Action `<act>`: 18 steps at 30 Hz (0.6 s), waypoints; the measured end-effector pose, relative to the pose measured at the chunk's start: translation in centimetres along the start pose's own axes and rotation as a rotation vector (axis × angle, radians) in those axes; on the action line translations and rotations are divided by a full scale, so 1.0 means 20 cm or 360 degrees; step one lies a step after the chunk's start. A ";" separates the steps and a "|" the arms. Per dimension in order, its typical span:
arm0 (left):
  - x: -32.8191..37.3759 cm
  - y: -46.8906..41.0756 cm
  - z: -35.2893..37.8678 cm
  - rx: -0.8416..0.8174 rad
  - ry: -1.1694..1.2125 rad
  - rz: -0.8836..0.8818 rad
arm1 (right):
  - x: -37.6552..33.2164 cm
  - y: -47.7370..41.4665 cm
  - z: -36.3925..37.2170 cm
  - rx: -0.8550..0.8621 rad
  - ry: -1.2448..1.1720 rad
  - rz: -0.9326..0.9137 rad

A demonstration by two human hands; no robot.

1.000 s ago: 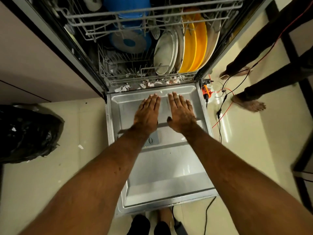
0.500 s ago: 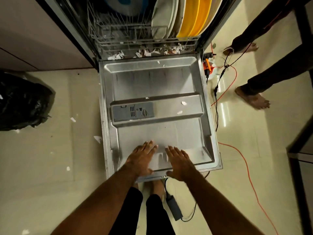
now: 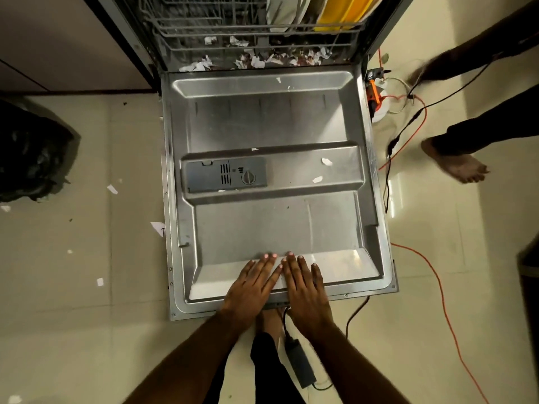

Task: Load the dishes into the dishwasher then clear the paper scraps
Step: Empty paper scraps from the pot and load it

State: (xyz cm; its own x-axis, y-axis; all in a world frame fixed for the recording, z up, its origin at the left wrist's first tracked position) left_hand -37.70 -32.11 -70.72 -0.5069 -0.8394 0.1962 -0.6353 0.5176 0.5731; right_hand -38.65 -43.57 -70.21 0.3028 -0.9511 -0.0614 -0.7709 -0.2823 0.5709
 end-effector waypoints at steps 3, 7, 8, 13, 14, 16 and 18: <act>0.02 -0.03 0.01 -0.0037 -0.0039 0.0013 | 0.00 -0.04 0.02 -0.0026 0.0046 0.0012; 0.04 -0.01 0.02 -0.0094 -0.0040 -0.0024 | 0.01 -0.04 0.00 -0.0099 -0.0005 -0.0030; 0.04 0.00 0.02 -0.0096 -0.0033 -0.0034 | 0.01 -0.04 0.00 -0.0130 0.0007 -0.0043; 0.09 0.09 -0.09 -0.0198 0.0028 -0.0033 | 0.01 0.04 -0.11 -0.0196 -0.0001 -0.0108; 0.10 0.11 -0.13 -0.0218 0.0043 -0.0033 | 0.00 0.06 -0.15 -0.0192 0.0000 -0.0109; 0.12 0.16 -0.20 -0.0238 0.0095 -0.0044 | 0.00 0.11 -0.23 -0.0192 0.0014 -0.0123; 0.11 0.21 -0.30 -0.0300 0.0171 -0.0053 | 0.01 0.16 -0.36 -0.0202 0.0032 -0.0170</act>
State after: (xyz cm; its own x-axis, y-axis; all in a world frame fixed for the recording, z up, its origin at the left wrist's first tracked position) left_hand -38.08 -32.79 -63.06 -0.4160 -0.8735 0.2527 -0.5255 0.4577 0.7172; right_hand -36.95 -43.70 -62.49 0.3914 -0.9134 -0.1120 -0.6569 -0.3626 0.6610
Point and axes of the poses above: each hand's wrist, its own y-axis away from the middle knuckle, its own z-axis out of the palm, x = y × z, the point moved 9 cm from there along -y, towards the middle knuckle, and after that the axes turned 1 degree about x, right-handed, at the moved point
